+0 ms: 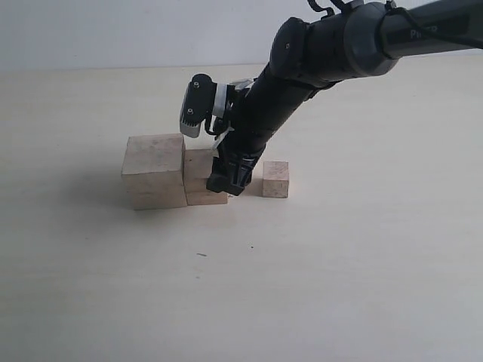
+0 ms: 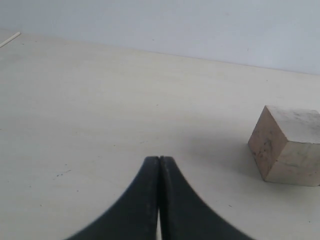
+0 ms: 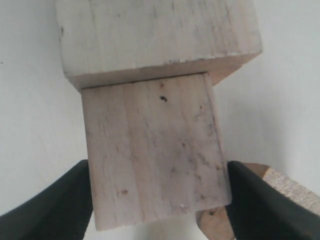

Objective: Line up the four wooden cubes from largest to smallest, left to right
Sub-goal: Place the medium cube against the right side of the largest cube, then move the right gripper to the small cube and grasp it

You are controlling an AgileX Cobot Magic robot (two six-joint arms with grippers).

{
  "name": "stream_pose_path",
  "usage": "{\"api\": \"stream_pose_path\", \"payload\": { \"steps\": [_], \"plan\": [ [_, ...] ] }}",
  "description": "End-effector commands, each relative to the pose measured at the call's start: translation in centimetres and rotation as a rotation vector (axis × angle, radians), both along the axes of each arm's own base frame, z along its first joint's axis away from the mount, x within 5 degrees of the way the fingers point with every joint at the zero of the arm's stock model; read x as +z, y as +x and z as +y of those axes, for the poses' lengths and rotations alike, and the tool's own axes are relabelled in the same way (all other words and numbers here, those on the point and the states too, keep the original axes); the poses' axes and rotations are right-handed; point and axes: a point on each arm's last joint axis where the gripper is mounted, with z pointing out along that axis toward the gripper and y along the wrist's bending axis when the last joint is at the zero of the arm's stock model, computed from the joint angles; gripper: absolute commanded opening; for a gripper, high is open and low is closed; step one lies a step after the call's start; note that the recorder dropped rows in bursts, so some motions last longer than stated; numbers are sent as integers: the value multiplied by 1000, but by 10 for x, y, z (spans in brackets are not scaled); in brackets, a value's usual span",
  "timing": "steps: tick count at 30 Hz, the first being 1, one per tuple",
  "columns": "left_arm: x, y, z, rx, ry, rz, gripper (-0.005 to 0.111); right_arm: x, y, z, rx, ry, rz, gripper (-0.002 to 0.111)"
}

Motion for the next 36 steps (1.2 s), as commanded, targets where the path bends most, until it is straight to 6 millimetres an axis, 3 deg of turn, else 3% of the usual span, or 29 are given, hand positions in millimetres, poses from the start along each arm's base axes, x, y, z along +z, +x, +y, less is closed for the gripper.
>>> {"api": "stream_pose_path", "payload": {
  "steps": [1,4,11,17,23,26,30,32,36],
  "plan": [
    [0,0,-1,-8,-2,-11,0,-10,-2,0,3,-13,27,24],
    [0,0,-1,-8,-2,-11,0,-9,-2,2,-12,9,37,33],
    [0,0,-1,-8,-2,-11,0,-9,-2,2,-8,8,39,37],
    [0,0,-1,-8,-2,-11,0,-4,-3,1,-18,12,47,70],
    [0,0,-1,-8,-2,-11,0,25,-6,0,-74,52,54,93],
    [0,0,-1,-8,-2,-11,0,50,-10,-2,-104,89,43,100],
    [0,0,-1,-8,-2,-11,0,92,-13,-10,-117,126,-59,99],
    [0,0,-1,-8,-2,-11,0,104,-7,-17,-181,105,-152,99],
    [0,0,-1,-8,-2,-11,0,100,6,-25,-337,47,-229,95]
  ]
}}
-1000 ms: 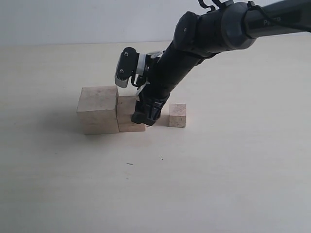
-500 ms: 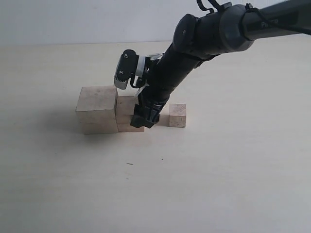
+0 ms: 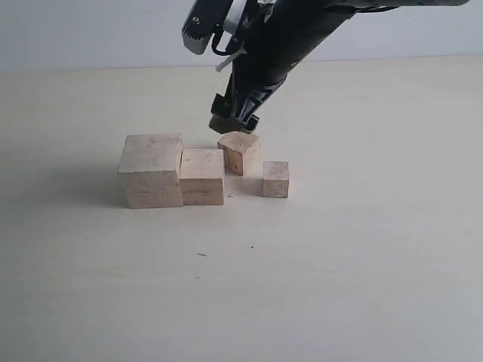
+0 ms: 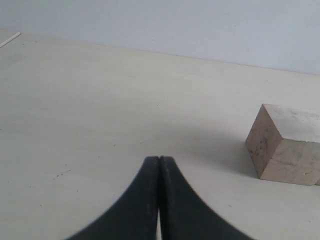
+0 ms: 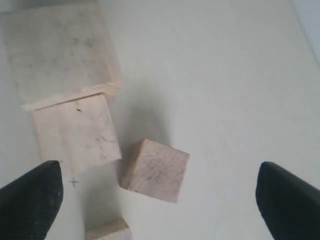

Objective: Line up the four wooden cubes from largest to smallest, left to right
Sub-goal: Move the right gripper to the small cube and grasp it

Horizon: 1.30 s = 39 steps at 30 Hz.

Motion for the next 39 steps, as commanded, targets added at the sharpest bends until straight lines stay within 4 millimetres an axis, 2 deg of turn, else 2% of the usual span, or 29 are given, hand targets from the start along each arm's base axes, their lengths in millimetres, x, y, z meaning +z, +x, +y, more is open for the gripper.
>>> {"api": "stream_pose_path", "payload": {
  "steps": [1,5,9,14,35,37,39],
  "plan": [
    [0,0,-1,-8,-2,-11,0,-6,9,-2,-111,-4,-32,93],
    [0,0,-1,-8,-2,-11,0,-30,14,1,-99,-59,-13,92],
    [0,0,-1,-8,-2,-11,0,-56,28,-8,-148,-86,25,92],
    [0,0,-1,-8,-2,-11,0,-60,36,-14,-223,3,106,92],
    [0,0,-1,-8,-2,-11,0,-103,37,-11,-218,-52,188,91],
    [0,0,-1,-8,-2,-11,0,-106,38,-11,-218,-56,192,87],
    [0,0,-1,-8,-2,-11,0,-108,38,-11,-220,-57,195,74]
  ]
}}
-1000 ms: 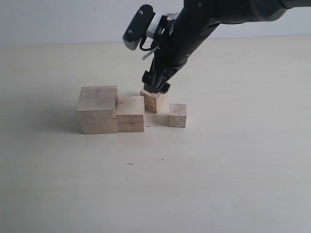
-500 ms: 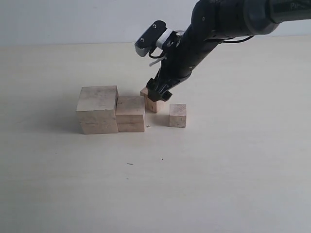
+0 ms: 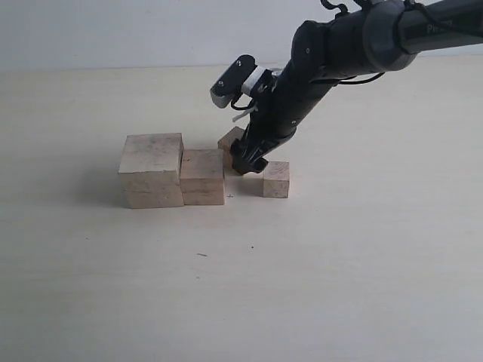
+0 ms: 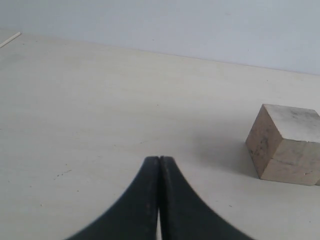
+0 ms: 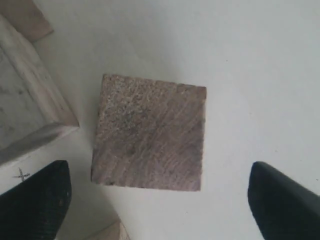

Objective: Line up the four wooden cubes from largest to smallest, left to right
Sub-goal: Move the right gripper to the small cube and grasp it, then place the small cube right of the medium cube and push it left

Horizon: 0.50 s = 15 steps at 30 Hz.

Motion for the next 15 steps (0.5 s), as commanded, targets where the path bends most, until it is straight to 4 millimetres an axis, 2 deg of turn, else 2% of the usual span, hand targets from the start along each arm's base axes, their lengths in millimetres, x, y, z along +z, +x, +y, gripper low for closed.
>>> {"api": "stream_pose_path", "payload": {
  "steps": [1,6,7,15],
  "plan": [
    [0,0,-1,-8,-2,-11,0,-2,1,-1,-6,3,-2,64],
    [0,0,-1,-8,-2,-11,0,-2,0,-1,-15,5,16,5],
    [0,0,-1,-8,-2,-11,0,-1,-1,-1,-17,4,22,0],
    [0,0,-1,-8,-2,-11,0,8,-7,-10,62,-103,42,0]
  ]
}}
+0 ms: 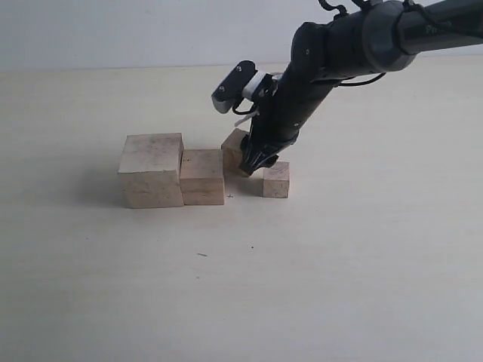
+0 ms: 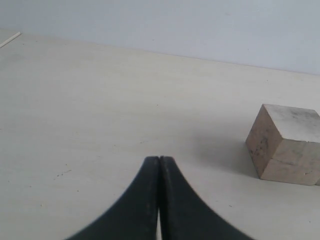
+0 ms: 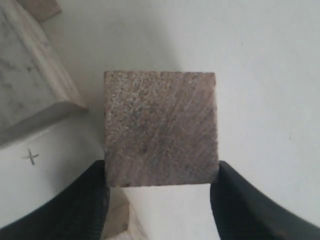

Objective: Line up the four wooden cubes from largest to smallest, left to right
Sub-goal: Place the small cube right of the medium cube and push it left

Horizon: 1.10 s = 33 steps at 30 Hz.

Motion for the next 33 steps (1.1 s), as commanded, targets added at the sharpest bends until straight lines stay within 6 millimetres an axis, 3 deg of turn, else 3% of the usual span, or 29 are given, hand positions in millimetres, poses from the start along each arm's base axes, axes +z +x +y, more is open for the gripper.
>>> {"api": "stream_pose_path", "payload": {
  "steps": [1,8,13,18,27,33],
  "plan": [
    [0,0,-1,-8,-2,-11,0,12,-4,-9,54,-78,8,0],
    [0,0,-1,-8,-2,-11,0,30,-11,-19,126,-166,19,0],
    [0,0,-1,-8,-2,-11,0,35,-15,-16,166,-135,35,0],
    [0,0,-1,-8,-2,-11,0,24,-25,-12,327,-116,126,0],
    [0,0,-1,-8,-2,-11,0,11,-22,-12,456,-148,90,0],
    [0,0,-1,-8,-2,-11,0,-17,-20,-15,527,-222,116,0]
  ]
}}
